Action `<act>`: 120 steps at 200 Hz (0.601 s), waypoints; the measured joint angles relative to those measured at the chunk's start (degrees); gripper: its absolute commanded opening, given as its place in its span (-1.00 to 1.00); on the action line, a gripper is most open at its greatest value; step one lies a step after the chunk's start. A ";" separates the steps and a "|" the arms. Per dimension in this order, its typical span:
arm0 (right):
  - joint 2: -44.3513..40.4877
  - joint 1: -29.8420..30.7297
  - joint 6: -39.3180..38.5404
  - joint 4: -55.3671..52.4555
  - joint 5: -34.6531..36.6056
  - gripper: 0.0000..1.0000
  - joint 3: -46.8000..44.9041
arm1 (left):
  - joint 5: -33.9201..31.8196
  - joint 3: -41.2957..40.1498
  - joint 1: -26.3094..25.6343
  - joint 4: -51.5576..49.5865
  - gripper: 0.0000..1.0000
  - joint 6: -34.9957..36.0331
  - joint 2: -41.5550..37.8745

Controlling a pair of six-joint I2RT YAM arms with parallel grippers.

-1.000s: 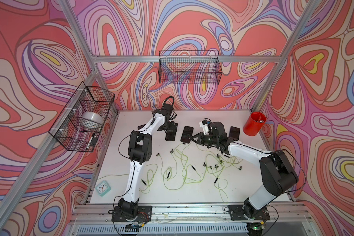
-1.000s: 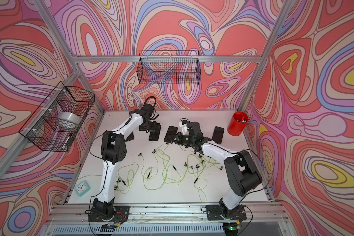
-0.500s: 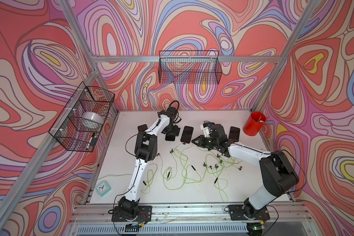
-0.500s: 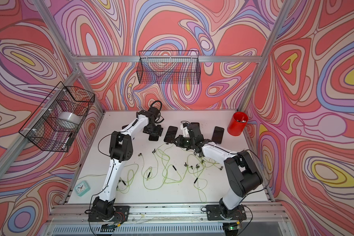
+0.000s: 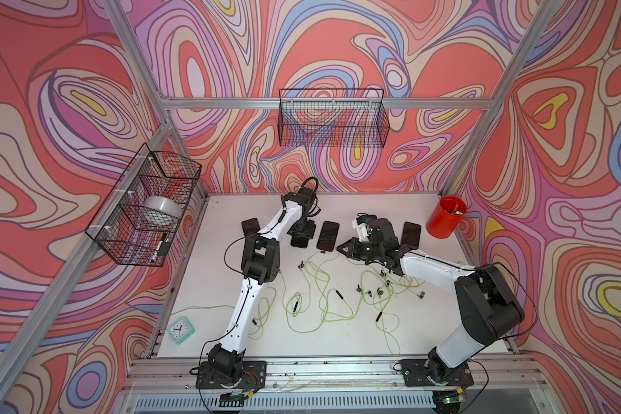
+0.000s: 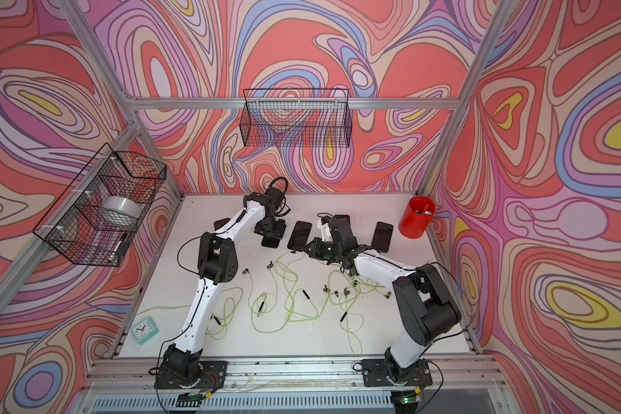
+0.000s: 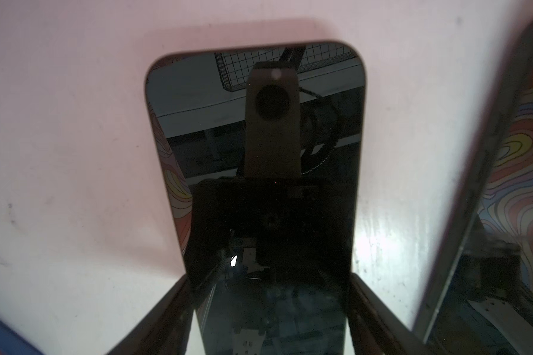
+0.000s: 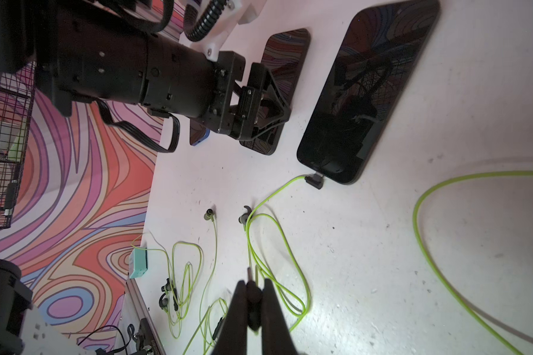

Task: Plug wired earphones into phones
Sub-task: Pick up the phone at the center of the board.

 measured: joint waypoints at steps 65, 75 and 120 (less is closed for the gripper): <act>0.00 0.00 -0.81 -0.09 0.04 -1.00 0.00 | 0.02 0.02 -0.37 -0.63 0.12 -1.46 0.04; 0.00 0.00 -0.83 -0.07 0.04 -1.00 0.00 | 0.02 0.00 -0.37 -0.66 0.08 -1.68 0.04; 0.00 0.00 -1.25 -0.07 -0.17 -1.00 0.02 | 0.37 -6.54 -0.35 1.88 -0.09 -5.09 -3.48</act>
